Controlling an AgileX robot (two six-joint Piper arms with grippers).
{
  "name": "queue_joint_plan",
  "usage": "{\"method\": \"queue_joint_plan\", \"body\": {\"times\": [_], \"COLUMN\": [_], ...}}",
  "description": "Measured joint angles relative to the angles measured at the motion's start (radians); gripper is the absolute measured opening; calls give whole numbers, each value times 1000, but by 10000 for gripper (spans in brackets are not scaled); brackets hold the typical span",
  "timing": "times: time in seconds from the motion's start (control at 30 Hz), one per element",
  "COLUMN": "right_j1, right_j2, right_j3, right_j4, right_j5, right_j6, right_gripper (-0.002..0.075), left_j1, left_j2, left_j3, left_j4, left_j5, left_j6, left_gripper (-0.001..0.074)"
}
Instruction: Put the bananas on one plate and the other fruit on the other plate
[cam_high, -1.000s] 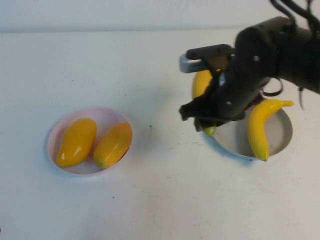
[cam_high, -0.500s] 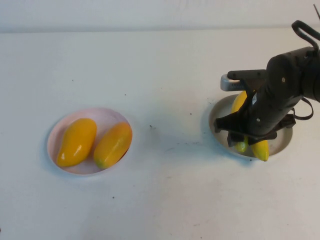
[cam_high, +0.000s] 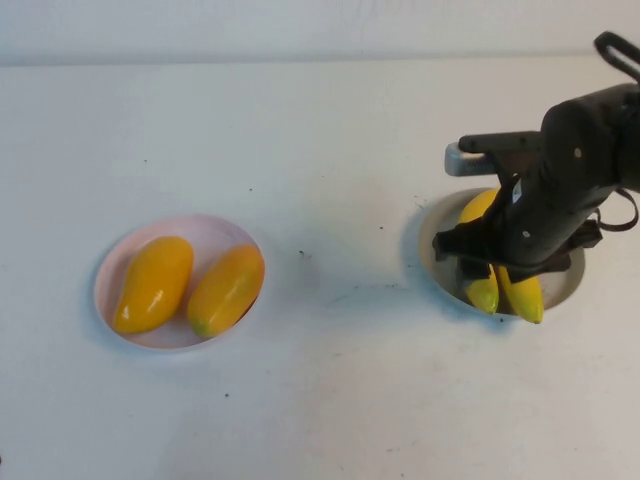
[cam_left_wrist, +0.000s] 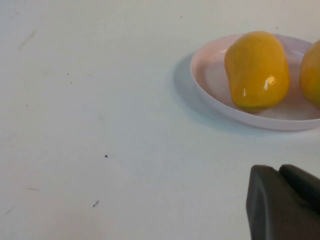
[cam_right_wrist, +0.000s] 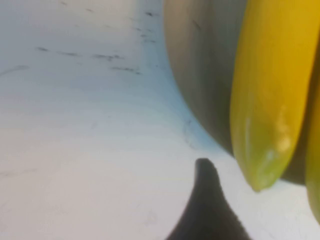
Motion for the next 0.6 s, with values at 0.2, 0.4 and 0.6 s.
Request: {"method": "queue_joint_plan", "body": {"times": [0.2,0.4,0.6], "right_j1": [17,21,21], "right_j2": [-189,-327,-450], "right_j3": [0,0,76], "right_j4": [-8,-14,0], "right_j5": [113,314,335], "right_j6": [0,-52,-76], "right_gripper": [370,97,-4], "left_j1": [0,0,0], "left_j2": [0,0,0], "left_j3": [0,0,0], "left_j4": [0,0,0], "left_j5": [0,0,0], "left_j6": [0,0,0], "left_gripper": [-4,-4,-4]}}
